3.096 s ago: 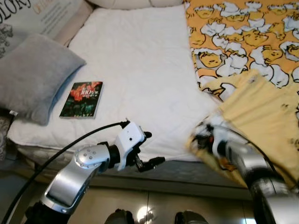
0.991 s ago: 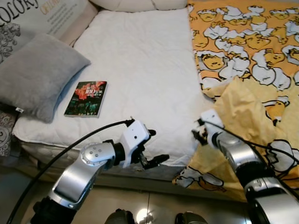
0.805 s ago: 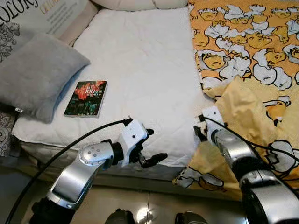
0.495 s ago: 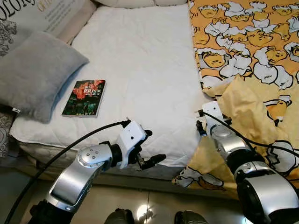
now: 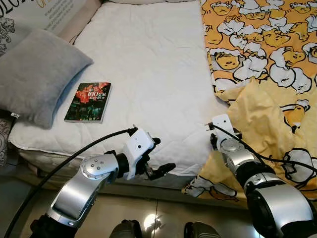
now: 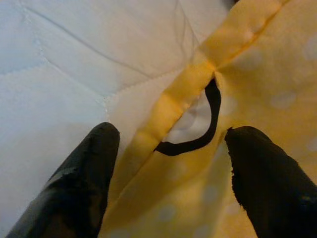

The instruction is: Clean up the room

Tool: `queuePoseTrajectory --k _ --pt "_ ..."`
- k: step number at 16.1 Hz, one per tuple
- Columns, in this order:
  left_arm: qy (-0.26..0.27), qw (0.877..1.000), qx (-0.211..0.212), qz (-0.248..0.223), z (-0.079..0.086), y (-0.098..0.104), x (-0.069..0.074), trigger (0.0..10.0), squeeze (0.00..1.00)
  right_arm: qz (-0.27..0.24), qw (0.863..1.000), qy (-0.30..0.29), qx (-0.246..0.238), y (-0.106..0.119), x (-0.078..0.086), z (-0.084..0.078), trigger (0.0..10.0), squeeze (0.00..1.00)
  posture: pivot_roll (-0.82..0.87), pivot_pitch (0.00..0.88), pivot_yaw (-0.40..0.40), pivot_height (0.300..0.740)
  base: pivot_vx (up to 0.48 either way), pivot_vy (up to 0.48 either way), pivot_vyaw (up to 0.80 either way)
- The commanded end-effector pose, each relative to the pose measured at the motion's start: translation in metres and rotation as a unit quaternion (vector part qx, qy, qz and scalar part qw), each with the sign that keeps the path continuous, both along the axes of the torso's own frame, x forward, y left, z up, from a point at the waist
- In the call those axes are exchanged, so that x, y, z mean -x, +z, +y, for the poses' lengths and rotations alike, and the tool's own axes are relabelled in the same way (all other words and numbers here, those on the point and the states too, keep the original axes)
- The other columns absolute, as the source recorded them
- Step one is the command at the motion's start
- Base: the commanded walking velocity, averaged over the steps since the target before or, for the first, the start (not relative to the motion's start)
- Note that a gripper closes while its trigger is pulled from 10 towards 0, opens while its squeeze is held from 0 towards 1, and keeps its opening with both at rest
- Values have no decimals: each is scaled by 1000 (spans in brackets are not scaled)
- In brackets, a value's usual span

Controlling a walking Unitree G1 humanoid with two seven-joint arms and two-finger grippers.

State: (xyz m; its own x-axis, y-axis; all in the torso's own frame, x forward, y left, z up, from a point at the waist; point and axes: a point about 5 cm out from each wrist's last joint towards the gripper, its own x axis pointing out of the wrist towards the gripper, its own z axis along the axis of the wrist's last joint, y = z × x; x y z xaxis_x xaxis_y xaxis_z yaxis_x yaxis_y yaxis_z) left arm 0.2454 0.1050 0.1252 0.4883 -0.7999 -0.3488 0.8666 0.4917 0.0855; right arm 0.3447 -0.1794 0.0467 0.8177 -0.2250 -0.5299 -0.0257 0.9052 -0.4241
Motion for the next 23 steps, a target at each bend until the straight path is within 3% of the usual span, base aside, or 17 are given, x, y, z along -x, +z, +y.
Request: queuePoseTrajectory --k 1,23 --pt "6 1000 -1 -2 2 1 2 10000 0 -2 1000 -3 -7 1 -1 2 0 0 -10 148 41 740 0 0 0" --pt "4 1000 0 -2 2 1 -1 10000 0 21 999 -21 -31 -9 7 -6 0 0 -16 142 36 740 0 0 0"
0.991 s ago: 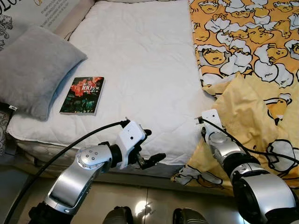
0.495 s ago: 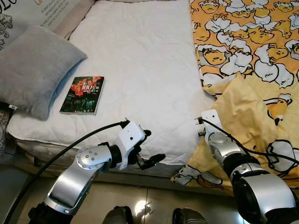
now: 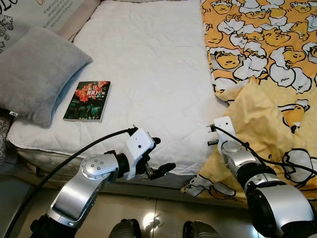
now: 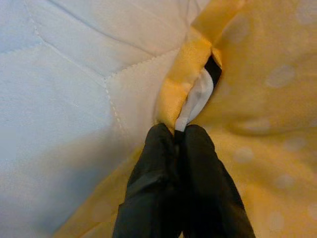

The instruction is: Clean up the room

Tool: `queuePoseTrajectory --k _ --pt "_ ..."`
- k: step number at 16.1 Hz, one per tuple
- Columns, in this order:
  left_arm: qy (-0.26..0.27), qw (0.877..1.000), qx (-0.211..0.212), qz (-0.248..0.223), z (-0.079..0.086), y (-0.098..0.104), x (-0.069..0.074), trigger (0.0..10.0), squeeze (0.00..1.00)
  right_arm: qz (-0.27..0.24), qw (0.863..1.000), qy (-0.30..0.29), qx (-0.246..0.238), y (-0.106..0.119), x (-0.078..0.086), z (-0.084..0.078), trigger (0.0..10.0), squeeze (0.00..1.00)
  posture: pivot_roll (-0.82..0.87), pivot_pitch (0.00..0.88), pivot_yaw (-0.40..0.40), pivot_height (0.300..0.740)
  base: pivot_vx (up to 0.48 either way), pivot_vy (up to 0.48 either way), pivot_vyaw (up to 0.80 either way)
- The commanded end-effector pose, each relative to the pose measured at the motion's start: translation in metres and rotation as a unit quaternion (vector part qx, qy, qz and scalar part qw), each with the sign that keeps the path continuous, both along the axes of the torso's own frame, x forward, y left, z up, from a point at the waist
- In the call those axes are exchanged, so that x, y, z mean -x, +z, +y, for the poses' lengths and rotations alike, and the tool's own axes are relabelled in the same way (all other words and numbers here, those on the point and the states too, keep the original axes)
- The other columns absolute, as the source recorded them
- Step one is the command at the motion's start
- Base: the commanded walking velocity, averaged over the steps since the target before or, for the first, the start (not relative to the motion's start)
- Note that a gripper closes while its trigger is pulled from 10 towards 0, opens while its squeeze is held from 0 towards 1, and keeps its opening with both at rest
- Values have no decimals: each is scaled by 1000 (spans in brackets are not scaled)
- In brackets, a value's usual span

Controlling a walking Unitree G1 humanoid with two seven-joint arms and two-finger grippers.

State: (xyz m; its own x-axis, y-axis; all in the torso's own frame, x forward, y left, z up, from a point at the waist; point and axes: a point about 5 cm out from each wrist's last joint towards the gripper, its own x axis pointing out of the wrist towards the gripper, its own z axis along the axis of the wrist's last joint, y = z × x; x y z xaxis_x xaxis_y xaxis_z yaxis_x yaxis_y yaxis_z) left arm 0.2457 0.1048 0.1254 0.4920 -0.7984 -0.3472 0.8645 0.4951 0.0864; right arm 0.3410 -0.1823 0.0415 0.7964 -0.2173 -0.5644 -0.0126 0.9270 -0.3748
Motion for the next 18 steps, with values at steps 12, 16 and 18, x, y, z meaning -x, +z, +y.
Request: queuePoseTrajectory --k 12,16,18 --pt "-5 1000 11 -5 -6 2 2 10000 0 47 999 11 -17 -30 53 -24 0 0 -41 126 19 740 0 0 0" --pt "-8 1000 11 -6 -7 2 3 10000 0 132 988 65 -55 -26 74 -27 0 0 -45 128 16 740 0 0 0" --pt "-8 1000 11 -6 -7 2 3 10000 0 169 980 89 -64 -20 83 -27 0 0 -47 126 16 740 0 0 0"
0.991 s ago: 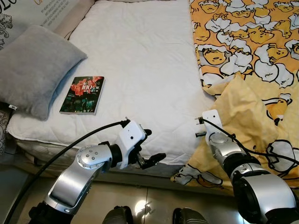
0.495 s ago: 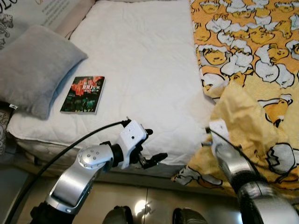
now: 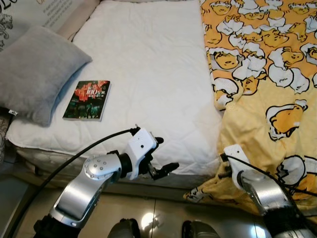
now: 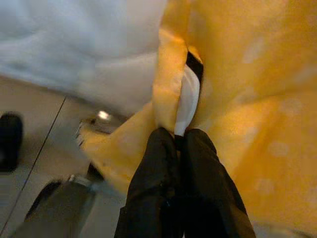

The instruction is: Clean up the room

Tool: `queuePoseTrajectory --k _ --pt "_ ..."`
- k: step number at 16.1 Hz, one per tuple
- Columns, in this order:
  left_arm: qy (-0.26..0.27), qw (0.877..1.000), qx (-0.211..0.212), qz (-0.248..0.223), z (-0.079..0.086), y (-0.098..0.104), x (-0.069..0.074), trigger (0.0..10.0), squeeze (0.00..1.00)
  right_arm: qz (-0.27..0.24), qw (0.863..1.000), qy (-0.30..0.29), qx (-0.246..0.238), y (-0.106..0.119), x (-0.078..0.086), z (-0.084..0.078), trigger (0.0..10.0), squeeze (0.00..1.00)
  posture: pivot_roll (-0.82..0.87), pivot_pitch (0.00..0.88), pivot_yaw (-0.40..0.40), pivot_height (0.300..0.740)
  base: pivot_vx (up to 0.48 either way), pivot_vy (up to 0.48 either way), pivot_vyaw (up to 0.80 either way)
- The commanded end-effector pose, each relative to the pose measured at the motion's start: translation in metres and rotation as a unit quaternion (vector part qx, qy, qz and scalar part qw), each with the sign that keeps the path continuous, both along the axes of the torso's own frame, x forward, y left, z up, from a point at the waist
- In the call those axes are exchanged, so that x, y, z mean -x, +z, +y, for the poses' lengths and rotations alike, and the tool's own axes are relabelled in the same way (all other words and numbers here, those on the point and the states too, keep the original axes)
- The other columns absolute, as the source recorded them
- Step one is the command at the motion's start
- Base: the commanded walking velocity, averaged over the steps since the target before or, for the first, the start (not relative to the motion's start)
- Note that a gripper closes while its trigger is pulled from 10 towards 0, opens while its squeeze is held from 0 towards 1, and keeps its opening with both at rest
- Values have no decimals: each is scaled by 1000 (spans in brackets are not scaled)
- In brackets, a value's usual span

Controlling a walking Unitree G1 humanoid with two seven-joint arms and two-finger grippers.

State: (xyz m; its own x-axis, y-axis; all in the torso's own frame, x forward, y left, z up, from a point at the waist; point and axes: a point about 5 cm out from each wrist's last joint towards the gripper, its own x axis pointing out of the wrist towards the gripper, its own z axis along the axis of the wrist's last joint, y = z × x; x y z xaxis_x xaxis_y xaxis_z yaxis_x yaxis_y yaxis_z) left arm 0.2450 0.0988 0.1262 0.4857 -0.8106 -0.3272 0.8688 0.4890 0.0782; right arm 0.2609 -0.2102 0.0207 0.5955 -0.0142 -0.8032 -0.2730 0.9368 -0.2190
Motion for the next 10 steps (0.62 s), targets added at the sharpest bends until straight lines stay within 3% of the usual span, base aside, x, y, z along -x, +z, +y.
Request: queuePoseTrajectory --k 1,3,4,6,10 --pt "-4 1000 0 -4 -1 1 2 10000 0 16 1000 5 -6 0 4 1 0 0 -46 125 16 740 0 0 0" --pt "-3 1000 -2 -4 -1 1 2 10000 0 66 997 27 -15 -1 16 4 0 0 -43 124 14 740 0 0 0" --pt "-3 1000 -2 -4 -1 1 2 10000 0 66 997 27 -15 -1 16 4 0 0 -43 124 14 740 0 0 0" --pt "-4 1000 -4 -2 0 1 2 10000 0 124 991 53 -14 -9 34 8 0 0 -43 123 15 740 0 0 0" --pt "-8 1000 -7 -3 -1 0 1 10000 0 160 986 54 -14 -18 48 8 0 0 -43 119 21 740 0 0 0"
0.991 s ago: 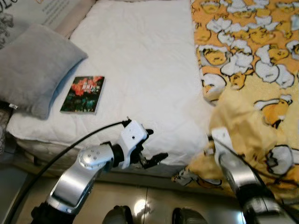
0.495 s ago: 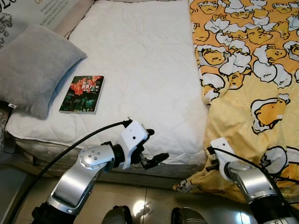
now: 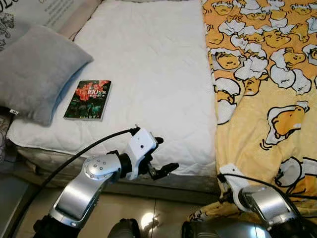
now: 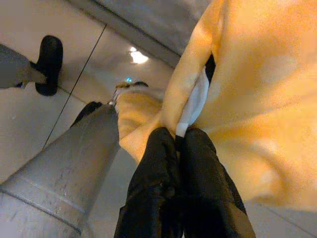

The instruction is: Clean up the room

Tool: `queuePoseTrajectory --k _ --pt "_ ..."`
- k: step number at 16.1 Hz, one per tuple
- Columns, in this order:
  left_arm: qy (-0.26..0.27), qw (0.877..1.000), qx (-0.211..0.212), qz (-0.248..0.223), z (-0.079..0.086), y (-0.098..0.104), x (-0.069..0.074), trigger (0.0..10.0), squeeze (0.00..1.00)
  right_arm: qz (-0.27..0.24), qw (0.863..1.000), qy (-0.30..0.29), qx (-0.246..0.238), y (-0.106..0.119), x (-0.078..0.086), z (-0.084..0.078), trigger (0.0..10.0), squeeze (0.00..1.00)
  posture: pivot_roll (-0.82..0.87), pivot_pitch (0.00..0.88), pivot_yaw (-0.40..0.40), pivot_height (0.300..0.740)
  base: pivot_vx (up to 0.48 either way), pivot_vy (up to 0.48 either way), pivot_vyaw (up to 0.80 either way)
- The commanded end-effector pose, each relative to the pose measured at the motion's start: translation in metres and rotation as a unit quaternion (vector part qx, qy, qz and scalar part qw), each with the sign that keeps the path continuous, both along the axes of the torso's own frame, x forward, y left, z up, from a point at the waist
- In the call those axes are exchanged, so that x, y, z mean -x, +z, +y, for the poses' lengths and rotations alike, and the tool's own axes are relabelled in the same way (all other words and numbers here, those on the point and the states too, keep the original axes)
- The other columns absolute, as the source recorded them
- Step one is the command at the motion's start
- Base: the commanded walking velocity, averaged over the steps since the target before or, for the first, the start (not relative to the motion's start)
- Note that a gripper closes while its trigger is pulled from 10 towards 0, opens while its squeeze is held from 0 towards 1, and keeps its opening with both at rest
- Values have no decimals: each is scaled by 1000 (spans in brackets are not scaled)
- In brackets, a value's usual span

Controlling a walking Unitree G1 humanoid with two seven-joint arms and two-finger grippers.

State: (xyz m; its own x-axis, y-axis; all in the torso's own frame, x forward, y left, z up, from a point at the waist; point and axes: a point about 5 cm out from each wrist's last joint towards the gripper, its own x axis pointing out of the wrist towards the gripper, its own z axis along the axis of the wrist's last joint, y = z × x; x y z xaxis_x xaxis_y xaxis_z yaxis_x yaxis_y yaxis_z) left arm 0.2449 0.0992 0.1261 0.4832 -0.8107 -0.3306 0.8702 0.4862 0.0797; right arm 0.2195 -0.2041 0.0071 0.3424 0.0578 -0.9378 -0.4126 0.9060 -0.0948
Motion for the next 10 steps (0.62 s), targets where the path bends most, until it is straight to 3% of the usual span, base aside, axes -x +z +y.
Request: queuePoseTrajectory --k 1,5,6,7,8,10 --pt "-7 1000 -5 -4 -2 1 1 10000 0 20 1000 5 1 -5 8 2 0 0 -43 119 21 740 0 0 0" --pt "-9 1000 -8 -5 0 0 0 10000 0 27 1000 3 -8 -7 11 5 0 0 -42 113 24 740 0 0 0" --pt "-8 1000 -9 -7 0 0 -1 10000 0 11 1000 -2 -25 -8 7 8 10000 259 -41 110 25 740 0 0 0" --pt "-8 1000 -9 -7 0 0 -1 10000 0 11 1000 -2 -25 -8 7 8 10000 259 -41 110 25 740 0 0 0" --pt "-6 1000 -9 -11 -1 1 -2 10000 0 1 999 -17 -41 -9 5 9 10000 1000 -41 104 24 740 0 0 0" --pt "-3 1000 -8 -16 0 1 -3 10000 0 -6 999 -26 -38 -10 4 9 10000 1000 -40 93 25 740 0 0 0"
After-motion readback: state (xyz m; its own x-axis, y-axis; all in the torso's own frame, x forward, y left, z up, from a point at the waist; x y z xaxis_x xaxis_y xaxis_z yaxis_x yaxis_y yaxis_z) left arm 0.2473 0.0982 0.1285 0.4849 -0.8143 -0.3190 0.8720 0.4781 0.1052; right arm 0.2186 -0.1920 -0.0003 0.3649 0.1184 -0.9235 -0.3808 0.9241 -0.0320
